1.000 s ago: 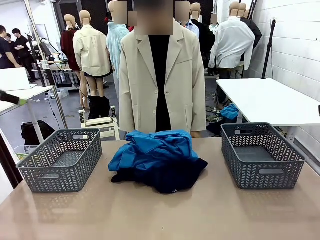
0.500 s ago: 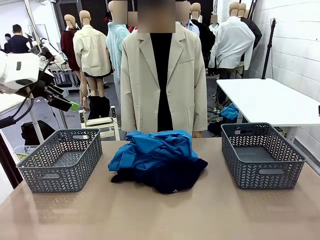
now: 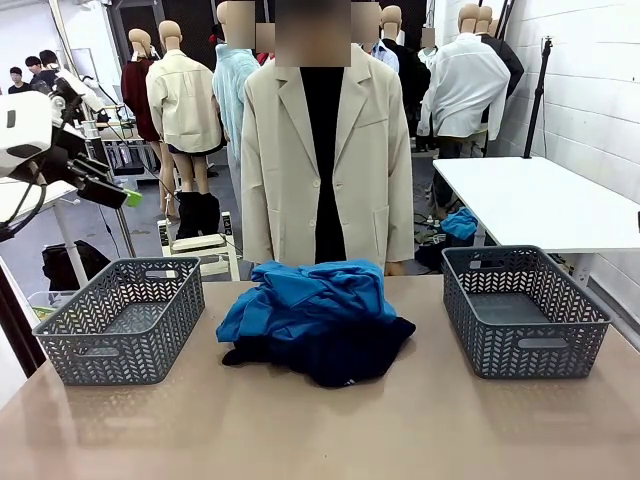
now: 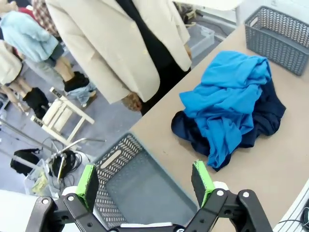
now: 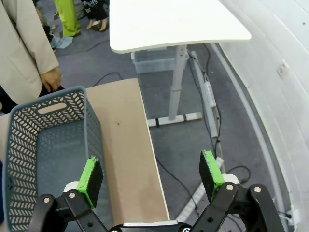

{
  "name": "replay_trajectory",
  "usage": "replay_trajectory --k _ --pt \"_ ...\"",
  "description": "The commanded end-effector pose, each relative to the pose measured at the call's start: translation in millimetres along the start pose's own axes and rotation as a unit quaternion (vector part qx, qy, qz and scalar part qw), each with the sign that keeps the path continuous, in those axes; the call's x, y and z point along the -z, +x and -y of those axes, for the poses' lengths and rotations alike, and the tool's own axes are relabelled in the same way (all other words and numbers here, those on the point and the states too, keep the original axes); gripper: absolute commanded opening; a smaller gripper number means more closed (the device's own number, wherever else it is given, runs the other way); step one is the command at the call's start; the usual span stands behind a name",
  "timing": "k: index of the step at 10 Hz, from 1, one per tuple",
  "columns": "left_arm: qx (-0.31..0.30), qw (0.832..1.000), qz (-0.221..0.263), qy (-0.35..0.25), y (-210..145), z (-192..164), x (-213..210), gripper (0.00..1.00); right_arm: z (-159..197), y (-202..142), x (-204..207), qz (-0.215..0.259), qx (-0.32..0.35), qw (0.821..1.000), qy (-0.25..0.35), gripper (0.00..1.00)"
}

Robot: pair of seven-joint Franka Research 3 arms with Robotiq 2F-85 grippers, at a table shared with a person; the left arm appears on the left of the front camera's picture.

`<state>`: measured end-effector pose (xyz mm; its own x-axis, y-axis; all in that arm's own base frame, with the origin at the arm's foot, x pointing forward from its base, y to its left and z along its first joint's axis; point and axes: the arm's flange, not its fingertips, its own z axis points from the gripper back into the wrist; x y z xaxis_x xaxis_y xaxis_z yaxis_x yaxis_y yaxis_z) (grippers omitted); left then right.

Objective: Sort the tops and bottoms.
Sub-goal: Lift clothes from the center of the table with your left hand.

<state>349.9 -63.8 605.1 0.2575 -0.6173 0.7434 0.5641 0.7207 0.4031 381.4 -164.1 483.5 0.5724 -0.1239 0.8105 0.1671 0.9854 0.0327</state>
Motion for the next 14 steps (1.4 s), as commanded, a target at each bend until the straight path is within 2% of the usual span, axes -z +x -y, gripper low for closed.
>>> replay_trajectory --k 1,4,6,9,11,13,14 --pt "0.025 0.998 0.029 -0.052 30.7 7.0 19.2 1.00 0.3 -0.5 -0.7 -0.004 0.005 1.000 0.002 1.00" --pt "0.082 0.980 -0.053 -0.171 85.1 25.6 87.3 1.00 0.3 -0.5 -0.7 -0.004 0.005 1.000 0.002 1.00" --pt "0.126 0.955 -0.102 -0.249 101.8 55.0 132.9 1.00 0.3 -0.5 -0.7 -0.004 0.005 1.000 0.002 1.00" --pt "0.151 0.918 -0.158 -0.332 86.2 86.6 183.6 1.00 0.3 -0.5 -0.7 -0.004 0.005 1.000 0.002 1.00" --pt "0.162 0.918 -0.164 -0.321 72.9 105.8 214.0 1.00 0.3 -0.5 -0.7 -0.004 0.005 1.000 0.002 1.00" --pt "0.145 0.914 -0.151 -0.347 70.1 111.9 230.9 1.00 0.3 -0.5 -0.7 -0.004 0.005 1.000 0.002 1.00" --pt "0.146 0.922 -0.137 -0.330 70.8 113.5 242.5 1.00 0.3 -0.5 -0.7 -0.004 0.005 1.000 0.002 1.00"
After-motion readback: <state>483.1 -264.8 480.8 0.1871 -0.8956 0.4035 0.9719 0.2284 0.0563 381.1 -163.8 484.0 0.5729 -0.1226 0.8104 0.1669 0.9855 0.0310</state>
